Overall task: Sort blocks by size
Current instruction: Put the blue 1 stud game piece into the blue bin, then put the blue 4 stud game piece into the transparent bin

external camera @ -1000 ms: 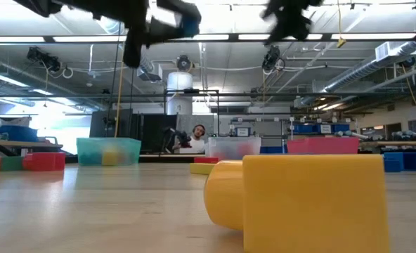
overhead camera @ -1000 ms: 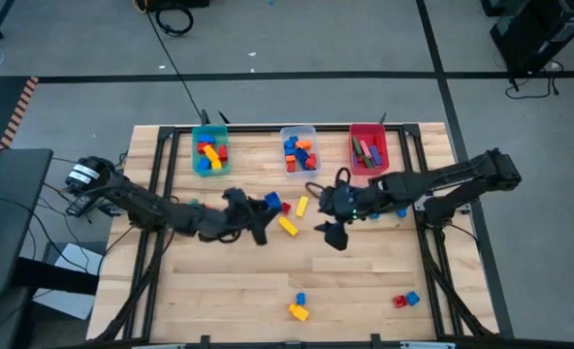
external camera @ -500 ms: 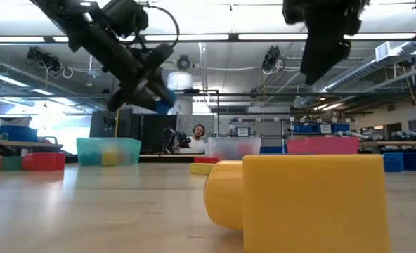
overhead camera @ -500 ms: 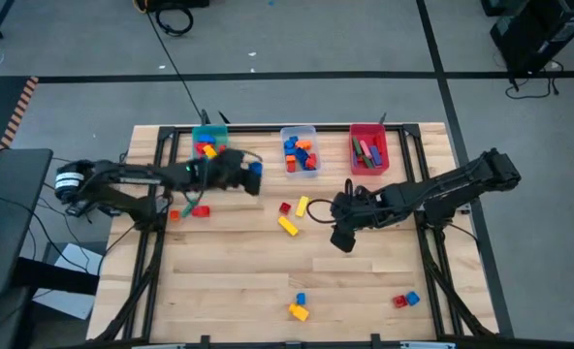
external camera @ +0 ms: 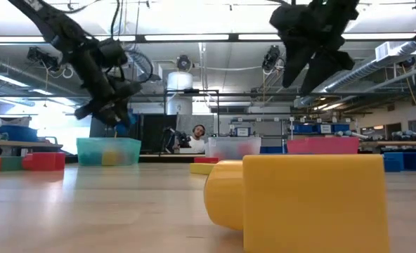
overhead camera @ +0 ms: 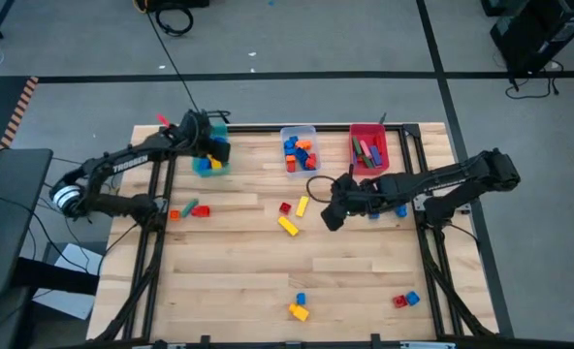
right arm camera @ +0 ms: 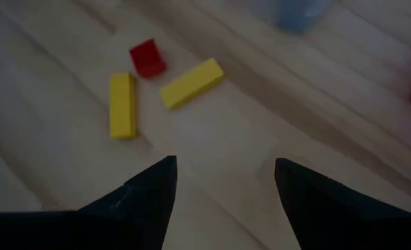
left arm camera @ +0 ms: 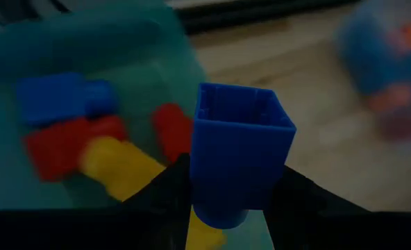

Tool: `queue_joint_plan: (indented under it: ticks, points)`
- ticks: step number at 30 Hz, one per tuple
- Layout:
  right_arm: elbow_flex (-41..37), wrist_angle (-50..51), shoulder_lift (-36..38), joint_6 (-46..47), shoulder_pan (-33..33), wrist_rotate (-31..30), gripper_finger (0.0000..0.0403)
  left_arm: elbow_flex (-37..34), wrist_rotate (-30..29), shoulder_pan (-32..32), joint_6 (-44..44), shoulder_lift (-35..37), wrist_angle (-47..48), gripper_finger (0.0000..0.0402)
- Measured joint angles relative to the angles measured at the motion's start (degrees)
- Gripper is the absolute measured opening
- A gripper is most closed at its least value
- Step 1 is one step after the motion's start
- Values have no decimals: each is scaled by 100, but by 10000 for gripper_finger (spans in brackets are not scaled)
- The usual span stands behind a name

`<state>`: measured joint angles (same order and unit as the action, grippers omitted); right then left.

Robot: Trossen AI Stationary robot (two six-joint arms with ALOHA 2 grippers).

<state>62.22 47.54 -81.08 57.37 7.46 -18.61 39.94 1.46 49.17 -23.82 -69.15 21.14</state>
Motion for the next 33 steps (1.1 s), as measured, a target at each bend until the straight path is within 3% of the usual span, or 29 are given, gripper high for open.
queue_joint_plan:
  ticks: [7,20,27,33]
  points:
    - [0,-450,0,197,-319,0,256,0,45,494,543,-428,-360,159]
    - [0,-880,0,209,-461,2,256,0,-3,795,745,-544,-631,232]
    - [0,-15,42,850,-458,39,256,117,211,795,587,-544,-862,238]
    - [2,1127,66,1896,-340,268,256,388,1003,642,770,-544,-849,239]
